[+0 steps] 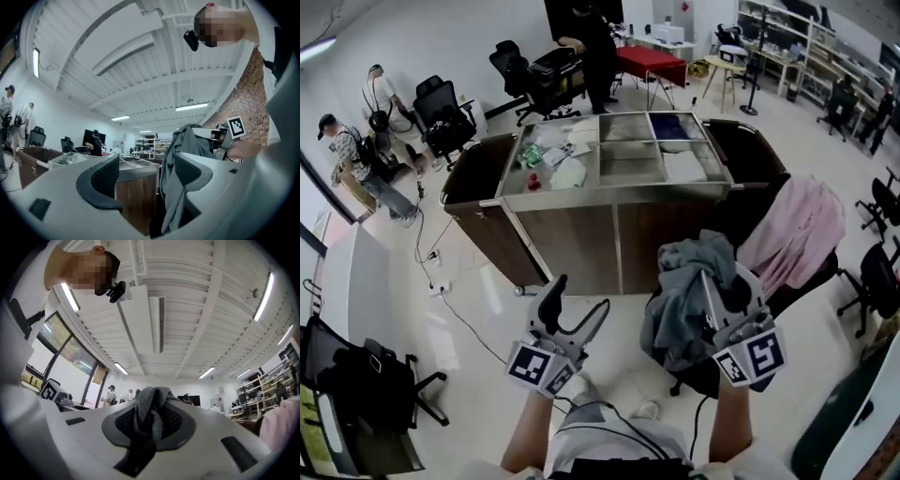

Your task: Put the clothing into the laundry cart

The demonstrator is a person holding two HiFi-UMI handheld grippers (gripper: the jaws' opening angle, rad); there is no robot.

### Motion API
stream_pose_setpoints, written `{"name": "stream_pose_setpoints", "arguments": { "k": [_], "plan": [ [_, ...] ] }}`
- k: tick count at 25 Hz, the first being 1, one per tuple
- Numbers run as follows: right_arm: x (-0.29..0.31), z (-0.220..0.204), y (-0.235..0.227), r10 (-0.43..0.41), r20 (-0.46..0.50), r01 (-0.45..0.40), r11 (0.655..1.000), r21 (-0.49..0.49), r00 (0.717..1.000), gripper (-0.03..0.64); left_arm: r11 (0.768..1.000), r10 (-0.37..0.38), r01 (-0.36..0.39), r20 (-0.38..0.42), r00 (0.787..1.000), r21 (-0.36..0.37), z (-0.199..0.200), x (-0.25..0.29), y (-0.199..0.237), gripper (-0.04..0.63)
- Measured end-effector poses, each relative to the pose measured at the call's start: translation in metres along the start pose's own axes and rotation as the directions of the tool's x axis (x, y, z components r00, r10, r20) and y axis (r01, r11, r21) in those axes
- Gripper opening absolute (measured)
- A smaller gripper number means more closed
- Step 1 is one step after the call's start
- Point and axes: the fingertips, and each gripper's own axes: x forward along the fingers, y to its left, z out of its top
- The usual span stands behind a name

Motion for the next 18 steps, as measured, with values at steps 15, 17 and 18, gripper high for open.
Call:
{"name": "stream_pose_setpoints", "arguments": {
  "k": [15,17,18],
  "plan": [
    [0.293,-0.008,0.193,0.166,0.114,-0.164,0.986,-0.032,0.980,0.080,0.991,0.131,-0.131,0.039,0.991,0.008,0.029,-0.115,0.304,0.347],
    [0.332,0.002,0.206,0.180,0.138,-0.176,0.983,-0.046,0.974,0.080,0.989,0.143,-0.144,0.033,0.989,0.030,0.038,-0.130,0.331,0.348],
    [0.353,0.010,0.212,0.188,0.153,-0.182,0.982,-0.057,0.970,0.080,0.988,0.148,-0.149,0.031,0.988,0.036,0.044,-0.136,0.342,0.347]
  ]
}}
